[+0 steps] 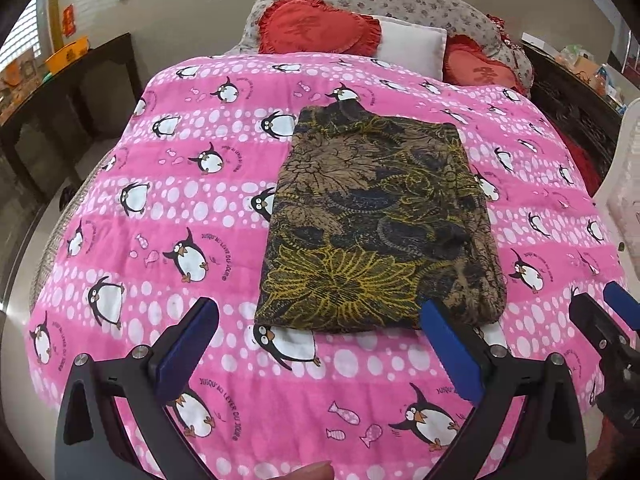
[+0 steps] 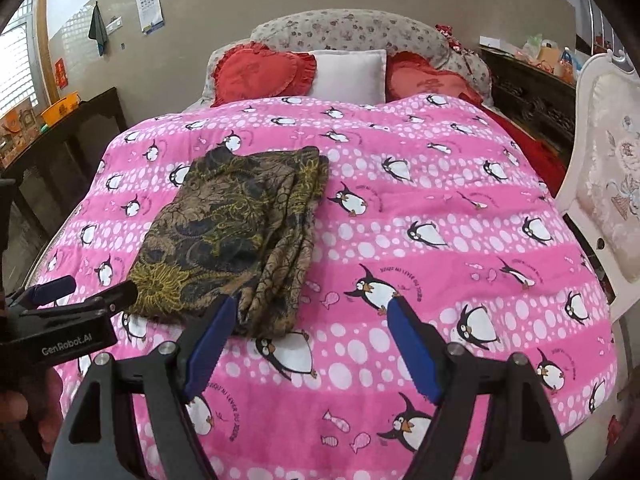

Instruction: Fold small clothes

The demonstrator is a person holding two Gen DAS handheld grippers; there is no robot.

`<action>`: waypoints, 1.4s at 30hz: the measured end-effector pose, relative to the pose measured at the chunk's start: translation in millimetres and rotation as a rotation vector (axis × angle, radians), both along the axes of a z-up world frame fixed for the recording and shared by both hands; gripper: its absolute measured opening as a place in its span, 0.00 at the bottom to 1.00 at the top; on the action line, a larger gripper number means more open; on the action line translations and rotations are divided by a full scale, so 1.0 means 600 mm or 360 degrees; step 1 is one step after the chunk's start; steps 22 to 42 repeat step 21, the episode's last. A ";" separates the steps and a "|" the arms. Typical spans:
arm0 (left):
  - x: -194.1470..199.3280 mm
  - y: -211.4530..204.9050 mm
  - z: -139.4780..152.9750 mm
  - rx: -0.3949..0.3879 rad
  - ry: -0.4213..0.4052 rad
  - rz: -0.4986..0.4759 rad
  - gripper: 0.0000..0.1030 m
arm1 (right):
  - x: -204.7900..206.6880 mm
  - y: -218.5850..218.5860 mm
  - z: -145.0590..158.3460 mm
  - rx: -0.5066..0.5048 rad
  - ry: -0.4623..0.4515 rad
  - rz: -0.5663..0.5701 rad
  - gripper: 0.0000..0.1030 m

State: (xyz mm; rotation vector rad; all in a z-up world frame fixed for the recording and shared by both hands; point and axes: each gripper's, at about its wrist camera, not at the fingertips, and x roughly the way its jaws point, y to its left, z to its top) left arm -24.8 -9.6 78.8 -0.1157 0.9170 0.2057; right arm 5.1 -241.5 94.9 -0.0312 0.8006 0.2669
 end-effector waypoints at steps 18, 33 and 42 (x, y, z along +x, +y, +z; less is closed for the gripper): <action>-0.025 -0.021 0.024 -0.0093 -0.0085 -0.0066 0.84 | -0.041 -0.017 0.028 0.0001 -0.0053 -0.0013 0.79; -0.024 -0.023 0.023 -0.0090 -0.0082 -0.0063 0.84 | -0.048 -0.016 0.033 -0.0006 -0.0070 -0.0002 0.79; -0.024 -0.023 0.023 -0.0090 -0.0082 -0.0063 0.84 | -0.048 -0.016 0.033 -0.0006 -0.0070 -0.0002 0.79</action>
